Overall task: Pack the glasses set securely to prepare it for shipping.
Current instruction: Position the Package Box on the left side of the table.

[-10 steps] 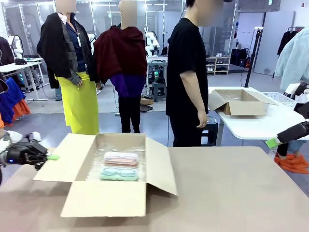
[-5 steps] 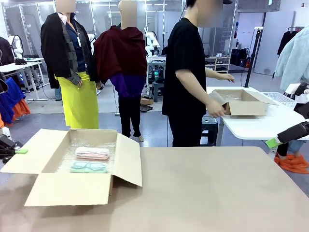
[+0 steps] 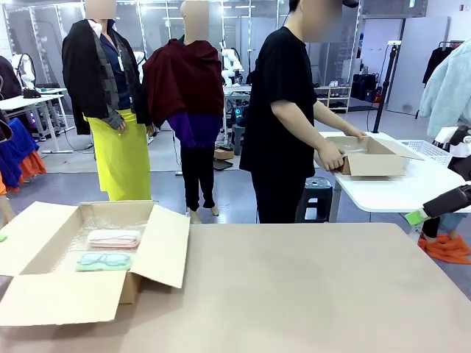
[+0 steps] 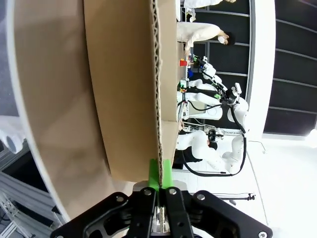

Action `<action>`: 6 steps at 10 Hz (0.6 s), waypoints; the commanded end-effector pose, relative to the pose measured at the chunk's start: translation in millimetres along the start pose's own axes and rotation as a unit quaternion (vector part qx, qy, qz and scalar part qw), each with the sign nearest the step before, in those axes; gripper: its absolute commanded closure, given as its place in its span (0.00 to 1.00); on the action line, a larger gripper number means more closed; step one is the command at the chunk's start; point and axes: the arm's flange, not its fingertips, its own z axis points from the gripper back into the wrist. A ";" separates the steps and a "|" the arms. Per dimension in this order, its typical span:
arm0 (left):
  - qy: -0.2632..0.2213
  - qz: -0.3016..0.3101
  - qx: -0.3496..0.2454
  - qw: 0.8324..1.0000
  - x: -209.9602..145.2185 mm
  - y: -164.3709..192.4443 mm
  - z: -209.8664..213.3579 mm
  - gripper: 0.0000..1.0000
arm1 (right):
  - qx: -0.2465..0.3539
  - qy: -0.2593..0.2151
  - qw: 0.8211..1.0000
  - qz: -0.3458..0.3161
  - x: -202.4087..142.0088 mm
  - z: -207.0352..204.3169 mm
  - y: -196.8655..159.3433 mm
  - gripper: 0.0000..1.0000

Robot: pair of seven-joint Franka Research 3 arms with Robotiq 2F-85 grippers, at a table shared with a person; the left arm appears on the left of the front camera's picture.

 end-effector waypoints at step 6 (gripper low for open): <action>-0.011 -0.001 0.010 1.000 -1.8 0.2 29.8 0.98 | -0.004 0.003 1.000 -0.005 0.6 -0.3 1.9 0.00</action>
